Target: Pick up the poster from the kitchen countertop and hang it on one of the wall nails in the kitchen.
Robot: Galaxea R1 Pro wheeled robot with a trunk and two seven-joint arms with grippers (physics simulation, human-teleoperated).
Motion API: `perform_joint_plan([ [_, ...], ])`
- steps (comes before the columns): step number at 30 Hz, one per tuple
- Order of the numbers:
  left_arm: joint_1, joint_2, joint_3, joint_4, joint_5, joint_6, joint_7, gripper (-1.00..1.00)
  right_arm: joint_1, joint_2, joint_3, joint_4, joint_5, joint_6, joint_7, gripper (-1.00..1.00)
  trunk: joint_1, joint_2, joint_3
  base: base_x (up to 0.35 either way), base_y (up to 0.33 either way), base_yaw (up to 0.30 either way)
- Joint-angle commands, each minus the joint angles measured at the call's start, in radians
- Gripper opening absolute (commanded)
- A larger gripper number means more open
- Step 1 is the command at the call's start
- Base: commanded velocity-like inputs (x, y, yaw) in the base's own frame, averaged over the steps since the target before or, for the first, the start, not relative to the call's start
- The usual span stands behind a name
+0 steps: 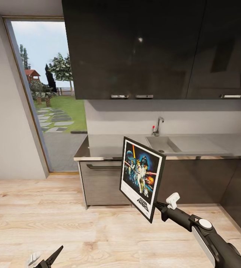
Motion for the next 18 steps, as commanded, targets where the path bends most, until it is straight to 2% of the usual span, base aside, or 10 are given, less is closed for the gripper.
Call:
perform_joint_plan([
  [1, 0.0, 0.0, -0.009, 0.0, 0.006, -0.009, -0.001, 1.0, -0.001, -0.001, 0.003, 0.001, -0.008, 0.0, 0.003, -1.0, 0.0, -0.001, 0.0, 0.0, 0.0, 0.0],
  [13, 0.0, 0.001, -0.007, 0.0, 0.009, -0.008, -0.001, 1.0, -0.001, -0.001, 0.003, 0.002, -0.009, 0.0, 0.004, -1.0, 0.0, -0.001, 0.0, 0.0, 0.001, 0.0],
  [18, 0.0, 0.001, -0.007, 0.002, 0.01, -0.007, 0.0, 1.0, 0.0, 0.0, 0.003, 0.001, -0.008, -0.001, 0.003, -1.0, 0.0, -0.001, 0.0, 0.0, 0.104, 0.037],
])
